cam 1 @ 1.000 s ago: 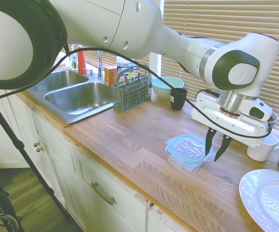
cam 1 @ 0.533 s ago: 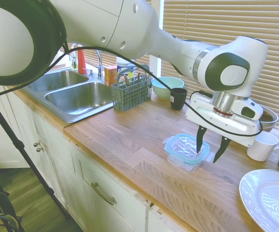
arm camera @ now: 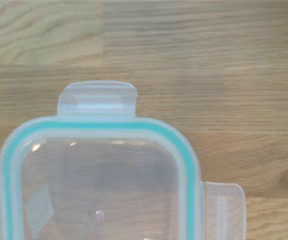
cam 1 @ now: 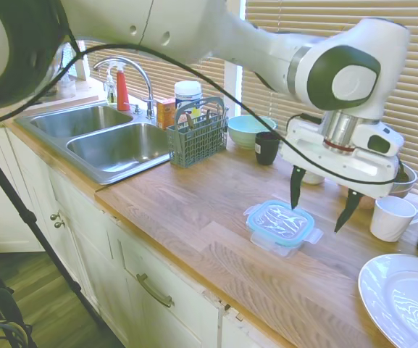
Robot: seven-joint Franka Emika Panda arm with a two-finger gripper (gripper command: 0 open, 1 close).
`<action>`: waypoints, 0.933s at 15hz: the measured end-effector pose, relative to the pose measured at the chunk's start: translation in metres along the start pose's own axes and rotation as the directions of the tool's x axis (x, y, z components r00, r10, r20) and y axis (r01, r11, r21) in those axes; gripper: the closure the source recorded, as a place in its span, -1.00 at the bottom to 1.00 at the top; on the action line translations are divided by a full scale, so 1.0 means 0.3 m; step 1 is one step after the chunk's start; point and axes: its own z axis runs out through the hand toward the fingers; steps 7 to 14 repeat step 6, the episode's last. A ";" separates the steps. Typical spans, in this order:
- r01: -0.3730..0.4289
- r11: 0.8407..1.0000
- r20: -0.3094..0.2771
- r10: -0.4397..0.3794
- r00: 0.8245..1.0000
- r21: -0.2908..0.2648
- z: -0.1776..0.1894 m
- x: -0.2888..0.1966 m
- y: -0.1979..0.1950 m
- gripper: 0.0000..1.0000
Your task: Cover the lid of the food container
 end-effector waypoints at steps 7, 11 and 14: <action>0.038 0.999 -0.003 -0.038 0.999 0.007 -0.202 -0.195 -0.044 -1.00; 0.038 0.999 -0.003 -0.038 0.999 0.007 -0.202 -0.195 -0.044 -1.00; 0.038 0.999 -0.003 -0.038 0.999 0.007 -0.202 -0.195 -0.044 -1.00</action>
